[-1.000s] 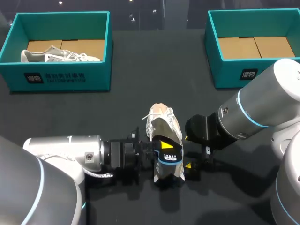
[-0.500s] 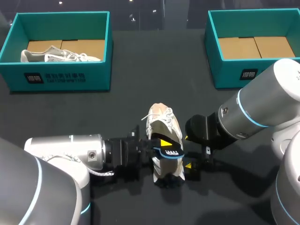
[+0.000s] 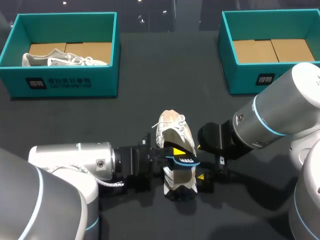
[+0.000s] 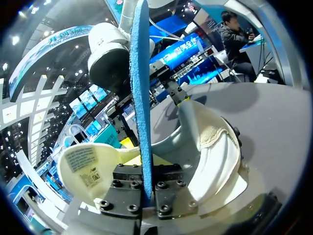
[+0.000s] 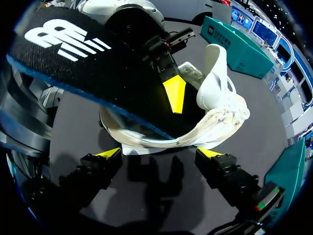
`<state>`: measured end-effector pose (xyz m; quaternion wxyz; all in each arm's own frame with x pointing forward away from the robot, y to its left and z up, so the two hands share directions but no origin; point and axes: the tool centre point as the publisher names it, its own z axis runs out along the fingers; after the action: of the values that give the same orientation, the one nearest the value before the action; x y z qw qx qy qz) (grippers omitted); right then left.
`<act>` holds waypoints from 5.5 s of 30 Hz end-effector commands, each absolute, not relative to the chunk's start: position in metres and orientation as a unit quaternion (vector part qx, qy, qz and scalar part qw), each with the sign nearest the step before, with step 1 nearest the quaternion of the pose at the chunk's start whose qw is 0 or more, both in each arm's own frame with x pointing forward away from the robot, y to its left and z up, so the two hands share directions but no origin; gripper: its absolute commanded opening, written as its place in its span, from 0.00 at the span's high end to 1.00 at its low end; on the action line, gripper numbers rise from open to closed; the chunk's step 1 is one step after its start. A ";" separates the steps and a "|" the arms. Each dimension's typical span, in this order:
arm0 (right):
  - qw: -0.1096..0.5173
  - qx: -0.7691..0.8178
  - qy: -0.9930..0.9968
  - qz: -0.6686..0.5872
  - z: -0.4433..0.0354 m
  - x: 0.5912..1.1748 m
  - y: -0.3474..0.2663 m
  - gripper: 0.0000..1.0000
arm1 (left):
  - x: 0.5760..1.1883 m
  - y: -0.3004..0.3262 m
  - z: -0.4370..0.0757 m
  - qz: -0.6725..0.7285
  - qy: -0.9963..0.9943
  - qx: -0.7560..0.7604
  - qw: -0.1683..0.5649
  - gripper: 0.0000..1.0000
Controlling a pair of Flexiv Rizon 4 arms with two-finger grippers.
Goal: Take the shoe out of the shoebox, open the shoe tongue, remove and reinsert the insole, then place the shoe into the shoebox
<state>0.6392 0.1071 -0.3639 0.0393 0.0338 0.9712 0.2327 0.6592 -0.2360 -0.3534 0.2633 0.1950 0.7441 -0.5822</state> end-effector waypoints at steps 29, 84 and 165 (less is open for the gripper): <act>0.040 0.034 0.971 0.232 -0.364 0.638 0.107 0.00 | 0.627 -0.233 -0.320 -0.603 0.718 0.216 0.273 0.69; 0.040 0.034 0.971 0.232 -0.364 0.638 0.107 0.00 | 0.651 -0.230 -0.349 -0.560 0.709 0.274 0.330 0.76; 0.040 0.034 0.971 0.232 -0.364 0.638 0.107 0.00 | 0.622 -0.241 -0.325 -0.595 0.706 0.271 0.272 0.66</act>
<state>0.6393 0.1072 -0.3639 0.0393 0.0338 0.9712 0.2327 0.6250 -0.2392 -0.3235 0.2695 0.2726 0.7072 -0.5941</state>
